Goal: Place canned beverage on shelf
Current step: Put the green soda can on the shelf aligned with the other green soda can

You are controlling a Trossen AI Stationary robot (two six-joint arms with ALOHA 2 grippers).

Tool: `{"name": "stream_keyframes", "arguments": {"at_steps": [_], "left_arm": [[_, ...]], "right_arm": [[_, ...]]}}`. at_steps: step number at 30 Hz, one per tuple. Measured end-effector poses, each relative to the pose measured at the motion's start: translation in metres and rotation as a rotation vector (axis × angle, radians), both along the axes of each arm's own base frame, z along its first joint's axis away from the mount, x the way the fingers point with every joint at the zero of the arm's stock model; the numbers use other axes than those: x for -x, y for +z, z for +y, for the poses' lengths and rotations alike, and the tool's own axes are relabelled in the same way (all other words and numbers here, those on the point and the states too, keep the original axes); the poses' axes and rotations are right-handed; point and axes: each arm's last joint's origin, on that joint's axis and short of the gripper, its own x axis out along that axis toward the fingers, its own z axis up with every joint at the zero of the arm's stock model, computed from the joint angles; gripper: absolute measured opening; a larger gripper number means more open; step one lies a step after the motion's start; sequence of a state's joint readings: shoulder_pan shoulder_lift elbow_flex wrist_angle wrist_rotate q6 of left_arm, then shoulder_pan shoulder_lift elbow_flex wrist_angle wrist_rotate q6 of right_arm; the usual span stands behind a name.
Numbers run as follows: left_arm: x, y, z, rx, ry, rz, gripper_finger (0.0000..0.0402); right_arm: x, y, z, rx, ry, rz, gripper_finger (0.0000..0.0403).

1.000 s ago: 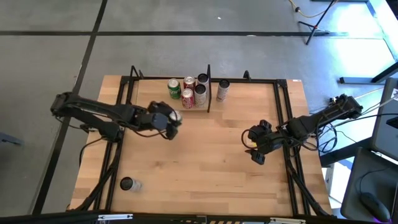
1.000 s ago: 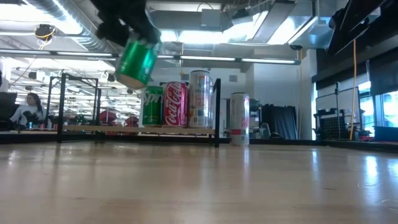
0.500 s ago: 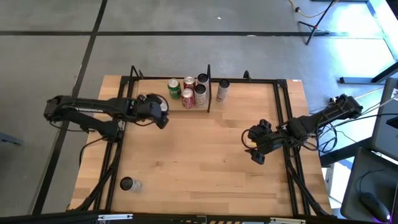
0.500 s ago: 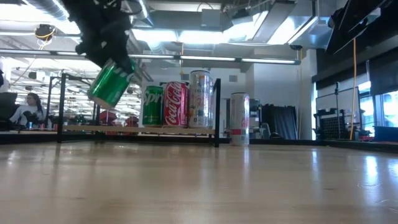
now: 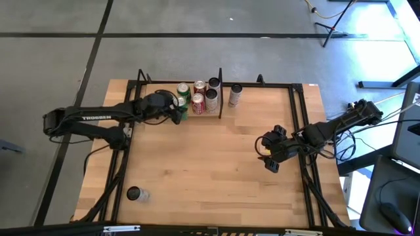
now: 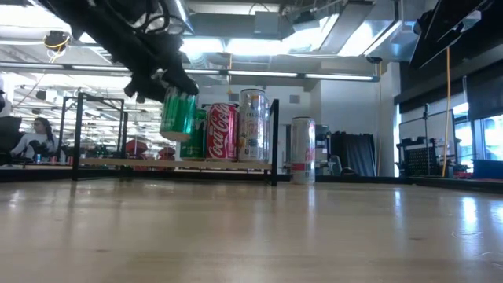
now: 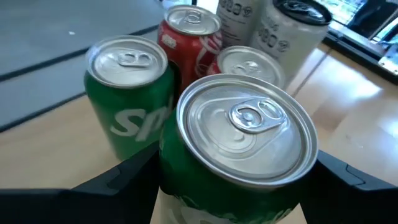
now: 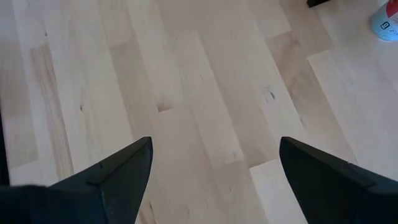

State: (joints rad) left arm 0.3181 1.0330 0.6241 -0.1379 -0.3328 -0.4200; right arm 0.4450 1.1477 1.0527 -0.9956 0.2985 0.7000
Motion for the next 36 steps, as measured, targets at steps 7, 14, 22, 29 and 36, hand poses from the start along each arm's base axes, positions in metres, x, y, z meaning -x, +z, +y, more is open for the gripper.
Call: {"name": "stream_keyframes", "arguments": {"at_steps": [7,14,22,29,36], "left_arm": [[-0.007,-0.011,0.013,-0.061,0.006,0.001,0.0280],[-0.014,-0.026,0.024,-0.052,0.028,0.057,0.0280],[-0.021,-0.035,0.029,-0.043,0.028,0.070,0.0296],[-0.020,-0.035,0.029,-0.050,0.043,0.078,0.0328],[-0.020,-0.035,0.029,-0.055,0.050,0.081,0.0338]], "right_arm": [[-0.001,0.001,0.001,-0.011,-0.007,-0.017,0.0337],[-0.004,0.002,0.002,-0.028,-0.023,-0.051,0.0337],[-0.004,0.003,0.001,-0.019,-0.034,-0.059,0.0337],[-0.004,0.003,0.001,-0.008,-0.040,-0.063,0.0337],[-0.004,0.003,0.001,-0.007,-0.042,-0.064,0.0337]]}}
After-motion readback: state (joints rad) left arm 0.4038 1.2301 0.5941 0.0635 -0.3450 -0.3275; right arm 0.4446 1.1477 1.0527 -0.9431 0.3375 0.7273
